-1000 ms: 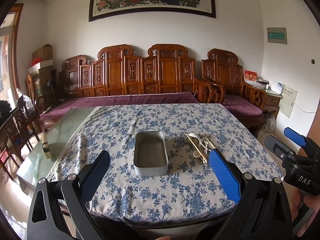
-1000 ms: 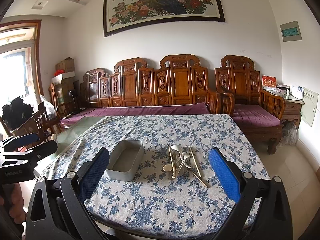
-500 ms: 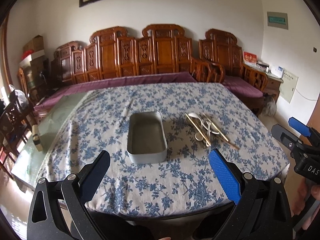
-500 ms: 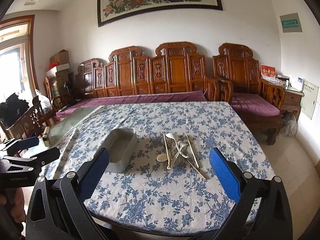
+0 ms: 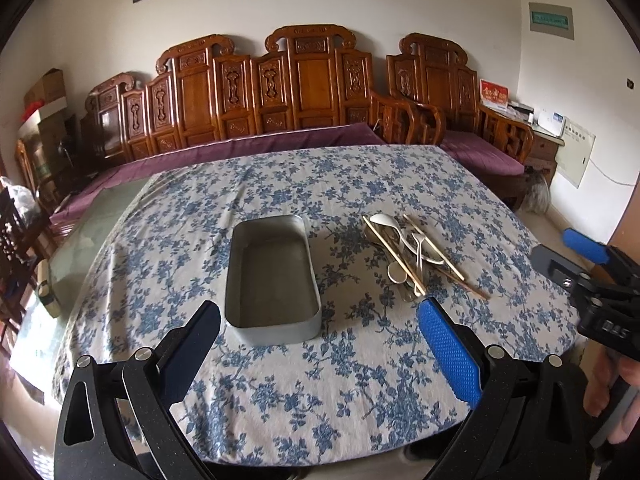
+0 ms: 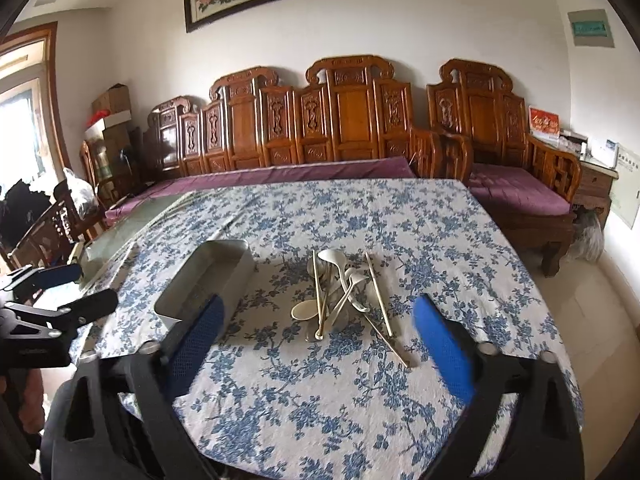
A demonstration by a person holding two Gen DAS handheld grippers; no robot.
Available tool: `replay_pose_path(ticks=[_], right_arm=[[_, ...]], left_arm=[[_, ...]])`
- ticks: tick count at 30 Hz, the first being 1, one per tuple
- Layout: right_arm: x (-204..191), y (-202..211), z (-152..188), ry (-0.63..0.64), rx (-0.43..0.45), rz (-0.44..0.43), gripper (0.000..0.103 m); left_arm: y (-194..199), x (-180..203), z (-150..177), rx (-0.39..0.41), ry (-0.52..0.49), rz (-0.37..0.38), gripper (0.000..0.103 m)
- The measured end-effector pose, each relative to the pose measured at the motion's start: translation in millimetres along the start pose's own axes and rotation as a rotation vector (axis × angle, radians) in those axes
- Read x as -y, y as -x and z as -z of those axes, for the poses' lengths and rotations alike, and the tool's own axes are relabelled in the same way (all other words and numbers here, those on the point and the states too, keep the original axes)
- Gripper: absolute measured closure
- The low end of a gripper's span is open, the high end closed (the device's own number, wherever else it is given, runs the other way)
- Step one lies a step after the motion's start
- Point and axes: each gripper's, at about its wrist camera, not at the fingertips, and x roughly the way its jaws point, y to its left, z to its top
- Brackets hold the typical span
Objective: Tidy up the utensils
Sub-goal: 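Move both tools toward the utensil pile beside the metal tray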
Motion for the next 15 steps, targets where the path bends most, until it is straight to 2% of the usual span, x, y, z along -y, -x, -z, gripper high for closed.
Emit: replay_pose_path(ticks=[2,5,13,15], right_arm=[[8.9,-17.2,-0.4,0.005,-0.013,-0.011,0.026],[21.2,-40.4,-1.0,0.003,-0.048,-0.006,0.039],[65.6,-106.7,2.1,-0.018,-0.137,0.027,0.06],[74.2,-123.7,1.7,-0.009,-0.164,0.021,0.061]], left_arm=[[-10.7,2.3,-3.3,-0.005,-0.003,0.004,0.007],[-29.7,6.7,-8.3,-0.028,-0.008,0.014,0.007],[-80.8,26.3,-13.6,-0.077,-0.056,0.058,0.007],[-96.5,30.9,-13.5,-0.101,-0.055,0.073,0.007]])
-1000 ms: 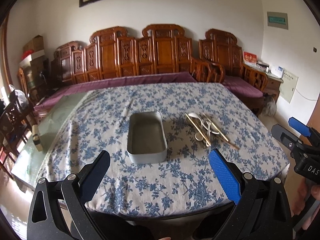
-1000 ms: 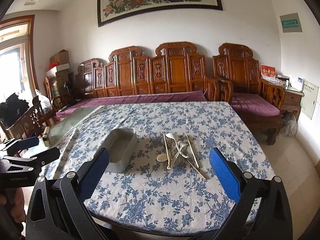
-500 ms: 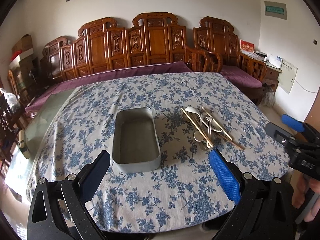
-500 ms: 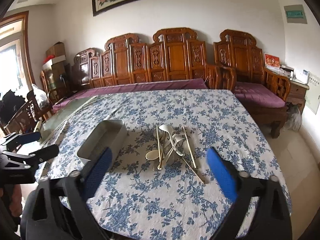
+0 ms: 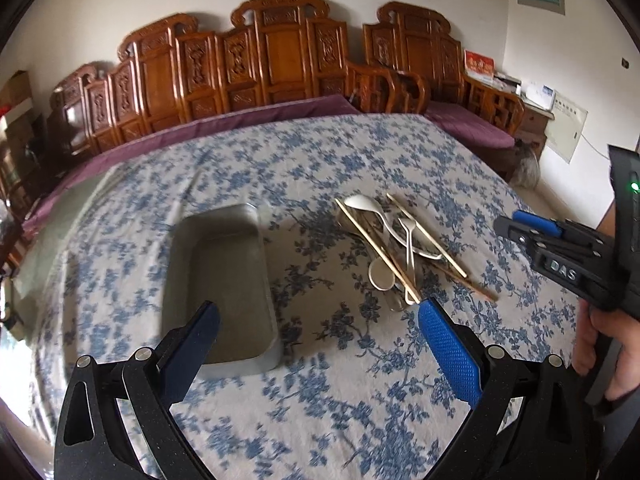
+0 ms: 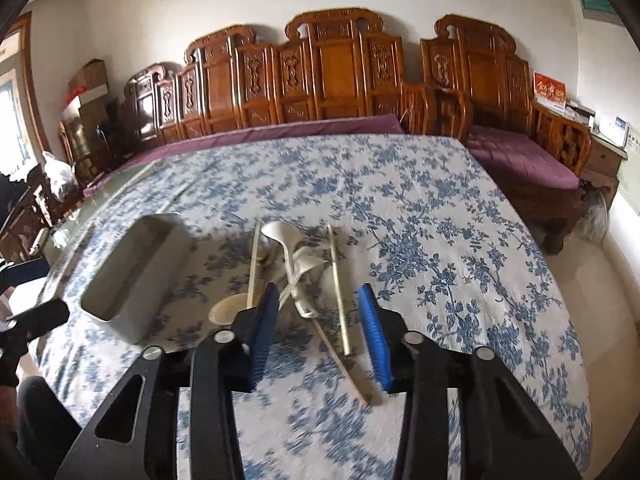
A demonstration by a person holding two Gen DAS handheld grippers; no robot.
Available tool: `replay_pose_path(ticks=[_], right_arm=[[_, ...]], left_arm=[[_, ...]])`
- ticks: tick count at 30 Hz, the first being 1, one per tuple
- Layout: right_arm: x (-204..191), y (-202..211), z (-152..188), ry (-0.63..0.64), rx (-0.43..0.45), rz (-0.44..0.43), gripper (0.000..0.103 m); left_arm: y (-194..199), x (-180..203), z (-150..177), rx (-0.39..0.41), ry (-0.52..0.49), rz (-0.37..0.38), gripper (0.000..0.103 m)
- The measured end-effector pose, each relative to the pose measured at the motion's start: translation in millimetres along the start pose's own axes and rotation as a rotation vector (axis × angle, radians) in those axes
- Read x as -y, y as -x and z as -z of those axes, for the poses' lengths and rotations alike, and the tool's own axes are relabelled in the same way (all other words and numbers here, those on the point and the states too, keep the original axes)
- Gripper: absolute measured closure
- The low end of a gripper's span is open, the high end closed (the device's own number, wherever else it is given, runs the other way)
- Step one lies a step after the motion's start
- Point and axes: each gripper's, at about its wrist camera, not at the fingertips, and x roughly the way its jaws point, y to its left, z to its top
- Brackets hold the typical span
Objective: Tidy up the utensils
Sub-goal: 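Move both tools toward the utensil pile beside the metal tray, then close the right tool on a wooden chopstick while the left tool grasps another chopstick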
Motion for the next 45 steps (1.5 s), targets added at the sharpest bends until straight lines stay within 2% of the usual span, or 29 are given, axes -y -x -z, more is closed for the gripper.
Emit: replay_pose_path(ticks=[6,10,13,15,20,24,28,32,38,45], right_arm=[[15.7,-51.9,-6.5,0.011,-0.076,-0.018,0.065],[22.1,-85.2,-11.3,0.029,-0.118,-0.023,0.067],[24.4,-99.4,-7.7,0.043,-0.136,-0.037,0.07],[26.1,-106.8,-4.2,0.046,-0.152,-0.056,0.074],[28.9,-126.6,2.9,0.077,-0.194,-0.076,0.075],[27.0,-132.6,2.7,0.09,-0.205,-0.092,0.076],[11.8,-133.0,5.7,0.202,-0.204,-0.014,0.077],[20.1,-130.6,6.7,0.184,-0.211,-0.017,0.097],[30.6,-129.0,6.5,0.138,-0.211,-0.03,0.097],[31.7,-130.4,5.1,0.115,-0.212,-0.035,0.097]], left_arm=[[-38.8,13.0,-4.8,-0.051,-0.011,0.026,0.008],[-60.0,17.6,-10.2,-0.08,-0.009,0.045,0.013],[-77.1,17.8,-17.7,-0.1,0.008,0.052,0.013],[-85.9,19.6,-21.7,-0.104,0.002,0.05,0.019],[-107.8,22.4,-30.7,-0.116,0.001,0.04,0.022],[-124.8,20.8,-34.4,-0.14,0.039,0.055,0.027],[-141.4,28.7,-38.6,-0.166,0.029,0.055,0.034],[-152.7,34.7,-46.8,-0.178,0.026,0.066,0.04],[-175.1,39.9,-51.2,-0.222,0.036,0.07,0.064],[-188.4,41.2,-46.9,-0.254,0.066,0.076,0.077]])
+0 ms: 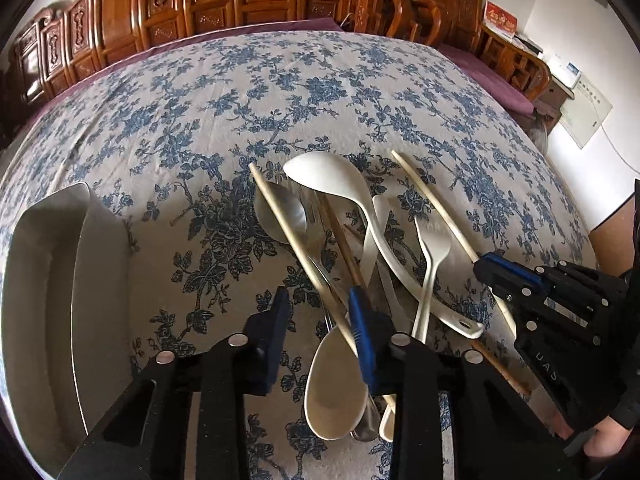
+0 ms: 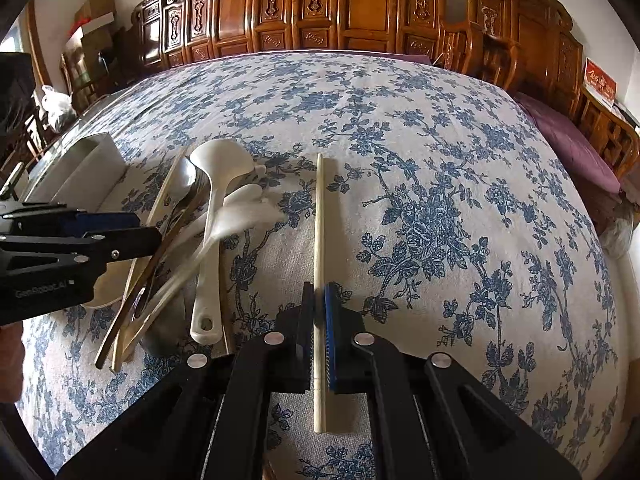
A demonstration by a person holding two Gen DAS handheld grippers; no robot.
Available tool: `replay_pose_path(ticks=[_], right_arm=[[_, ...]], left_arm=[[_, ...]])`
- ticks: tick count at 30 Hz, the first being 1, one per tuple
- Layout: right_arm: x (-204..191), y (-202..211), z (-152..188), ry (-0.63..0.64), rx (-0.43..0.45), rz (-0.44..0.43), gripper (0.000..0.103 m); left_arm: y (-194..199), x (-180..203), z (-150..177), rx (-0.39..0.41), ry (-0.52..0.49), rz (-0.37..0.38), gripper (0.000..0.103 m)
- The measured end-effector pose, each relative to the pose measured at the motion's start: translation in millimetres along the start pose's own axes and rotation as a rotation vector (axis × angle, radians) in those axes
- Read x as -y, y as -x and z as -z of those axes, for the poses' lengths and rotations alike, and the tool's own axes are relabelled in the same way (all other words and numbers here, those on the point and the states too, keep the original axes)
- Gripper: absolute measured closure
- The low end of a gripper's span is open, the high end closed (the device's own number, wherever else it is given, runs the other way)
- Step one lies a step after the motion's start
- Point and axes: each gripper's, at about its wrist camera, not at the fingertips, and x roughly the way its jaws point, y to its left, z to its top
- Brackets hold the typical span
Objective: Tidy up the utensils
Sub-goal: 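Close the right tool on a wooden chopstick while the left tool grasps another chopstick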
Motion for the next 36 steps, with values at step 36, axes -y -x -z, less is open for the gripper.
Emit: replay_pose_path(ticks=[36], right_arm=[[0.1,34.2,1.3,-0.056,0.046,0.024,0.097]], left_arm=[[0.0,-3.0,-5.7,-0.081,0.022,-0.001,0.08]])
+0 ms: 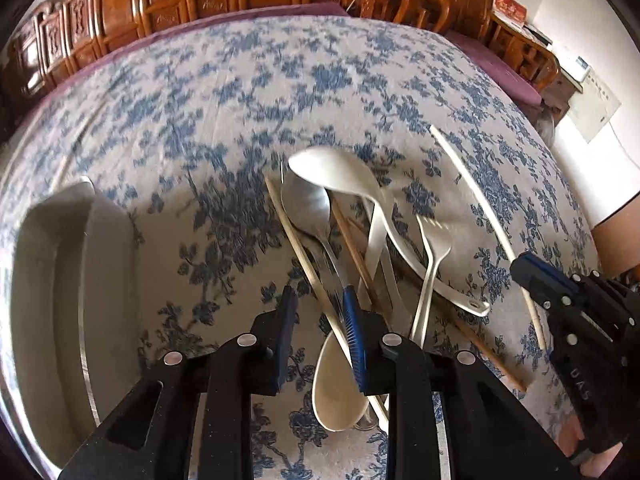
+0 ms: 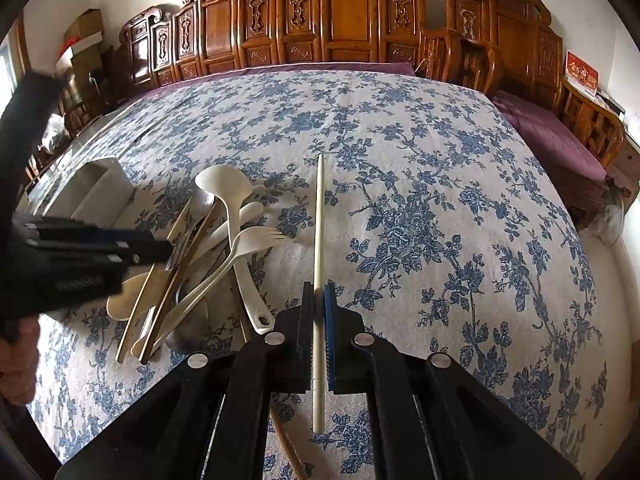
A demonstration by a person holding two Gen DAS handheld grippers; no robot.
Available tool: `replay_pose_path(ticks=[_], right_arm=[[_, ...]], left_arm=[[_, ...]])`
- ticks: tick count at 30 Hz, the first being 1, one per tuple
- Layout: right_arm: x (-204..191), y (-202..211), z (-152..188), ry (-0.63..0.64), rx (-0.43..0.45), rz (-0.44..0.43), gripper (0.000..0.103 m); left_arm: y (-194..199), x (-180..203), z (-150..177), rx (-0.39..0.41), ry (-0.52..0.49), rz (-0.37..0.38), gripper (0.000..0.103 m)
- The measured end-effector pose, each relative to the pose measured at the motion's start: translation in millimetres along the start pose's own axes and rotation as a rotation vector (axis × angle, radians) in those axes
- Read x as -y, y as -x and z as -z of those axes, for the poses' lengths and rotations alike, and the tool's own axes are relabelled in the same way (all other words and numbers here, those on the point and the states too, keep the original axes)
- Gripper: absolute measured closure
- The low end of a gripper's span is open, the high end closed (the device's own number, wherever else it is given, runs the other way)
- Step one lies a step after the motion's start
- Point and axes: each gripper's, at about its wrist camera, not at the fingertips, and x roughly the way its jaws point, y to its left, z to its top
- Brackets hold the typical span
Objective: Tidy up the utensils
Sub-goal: 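Close the right tool on a wooden chopstick while the left tool grasps another chopstick, then lower the left tool's chopstick into the metal tray and open it while the right tool holds its chopstick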
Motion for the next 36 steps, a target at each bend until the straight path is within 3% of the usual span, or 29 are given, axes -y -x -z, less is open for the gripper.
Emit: replay_pose_path(ticks=[3,5,13,25,36], right_arm=[[0.6,2.2,-1.3,-0.006,0.006,-0.007,0.097],[-0.3,2.6,-1.8,-0.004,0.007,-0.009,0.097],[-2.7,6.5,-2.1,-0.004,0.013,-0.003,0.097],[-21.4,27.7,-6.5,0.022,0.056,-0.023,0.097],[-74.4,47.9,-1.1,0.099,0.078,-0.074,0.097]], left_arm=[[-0.8,-3.0,4.4,-0.008,0.015,0.02,0.084],[0.1,-5.1,6.5,-0.011,0.029,0.044,0.091],[16.8,-14.5,7.5,0.051,0.056,0.027,0.099],[61.0,-33.5,12.6,0.155,0.012,-0.018,0.099],[102.3,-83.0,30.2,0.203,0.001,-0.077,0.099]])
